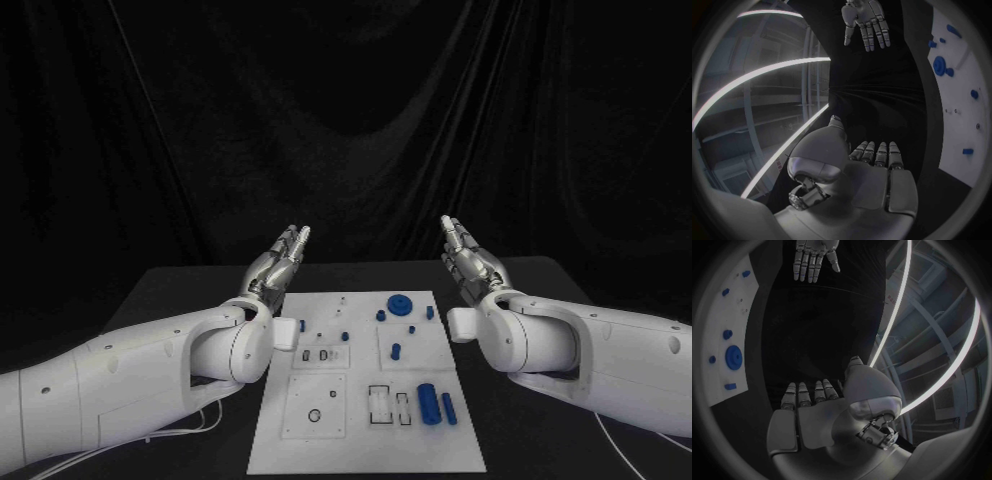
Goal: Assemble the parts on the task board
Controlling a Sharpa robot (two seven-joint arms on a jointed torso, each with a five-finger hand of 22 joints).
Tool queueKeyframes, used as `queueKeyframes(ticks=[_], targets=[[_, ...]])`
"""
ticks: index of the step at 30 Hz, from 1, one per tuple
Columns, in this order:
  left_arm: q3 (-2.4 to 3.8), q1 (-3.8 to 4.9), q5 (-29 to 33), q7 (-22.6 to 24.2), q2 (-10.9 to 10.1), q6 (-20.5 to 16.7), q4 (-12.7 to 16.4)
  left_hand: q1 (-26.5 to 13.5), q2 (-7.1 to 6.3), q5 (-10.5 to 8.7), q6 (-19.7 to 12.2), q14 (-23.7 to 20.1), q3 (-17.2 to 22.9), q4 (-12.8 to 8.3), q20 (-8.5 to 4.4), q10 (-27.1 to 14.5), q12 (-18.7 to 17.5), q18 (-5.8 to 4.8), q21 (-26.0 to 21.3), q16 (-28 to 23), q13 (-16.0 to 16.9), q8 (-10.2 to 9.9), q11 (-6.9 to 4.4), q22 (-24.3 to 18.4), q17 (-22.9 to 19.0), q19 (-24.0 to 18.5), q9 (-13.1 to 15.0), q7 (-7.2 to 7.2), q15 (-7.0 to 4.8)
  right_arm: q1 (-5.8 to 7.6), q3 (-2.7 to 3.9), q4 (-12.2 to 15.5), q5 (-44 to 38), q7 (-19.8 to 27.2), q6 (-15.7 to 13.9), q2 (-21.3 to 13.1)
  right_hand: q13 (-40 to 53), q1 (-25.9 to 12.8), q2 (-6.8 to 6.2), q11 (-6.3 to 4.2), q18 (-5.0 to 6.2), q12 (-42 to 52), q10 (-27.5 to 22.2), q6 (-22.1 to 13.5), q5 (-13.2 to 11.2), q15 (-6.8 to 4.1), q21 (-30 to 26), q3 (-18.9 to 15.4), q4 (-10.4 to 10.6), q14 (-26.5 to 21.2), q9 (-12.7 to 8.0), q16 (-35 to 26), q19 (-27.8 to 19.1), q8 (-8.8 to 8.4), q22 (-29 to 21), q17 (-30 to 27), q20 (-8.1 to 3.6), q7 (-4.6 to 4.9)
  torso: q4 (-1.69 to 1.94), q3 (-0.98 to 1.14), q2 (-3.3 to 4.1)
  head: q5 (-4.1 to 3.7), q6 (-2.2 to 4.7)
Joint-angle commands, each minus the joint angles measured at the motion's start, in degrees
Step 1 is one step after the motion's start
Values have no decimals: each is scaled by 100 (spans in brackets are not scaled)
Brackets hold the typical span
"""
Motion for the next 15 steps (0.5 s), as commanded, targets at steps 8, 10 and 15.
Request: queueKeyframes(ticks=[8, 10, 15], targets=[[-402, 443, 1063, 377, 90, 2629, -219, 171, 27, -95, -9, 8, -90, 22, -408, 1, -37, 244, -20, -21, -9, -23, -265, -9, -7, 6, -4, -337, -836, 183, -155, 22, 1005, -94, 720, -33, -9, 214, -97, 158, 57, -22, 2, 62, -61, -1200, -21, -63, -7, -1, 7, -21, -2, 34, -10, -9, -580, 158, -1, -1, 1, 0, 0], [-463, 504, 1159, 401, 101, 2876, -250, 178, 30, -93, 4, 8, -87, 20, -408, 1, -37, 246, -20, -21, -9, -19, -261, -9, -7, 6, 0, -326, -834, 183, -155, 22, 1005, -94, 720, -33, -9, 256, -119, 173, 58, -21, 2, 72, -61, -1184, -21, -55, -19, -1, 9, -21, -2, 36, -10, -9, -552, 179, -1, -1, 1, 0, 0], [-550, 589, 1297, 435, 117, 3226, -293, 221, 34, -90, 37, 8, -76, 17, -389, 1, -37, 242, -20, -21, -9, -10, -216, -9, -7, 6, 9, -270, -807, 183, -155, 22, 1005, -94, 720, -33, 10, 377, -173, 301, 67, 3, 44, 186, -53, -1036, -21, -19, -13, -1, 29, -21, -2, 59, -10, -9, -392, 310, -1, -1, 1, 0, 0]])
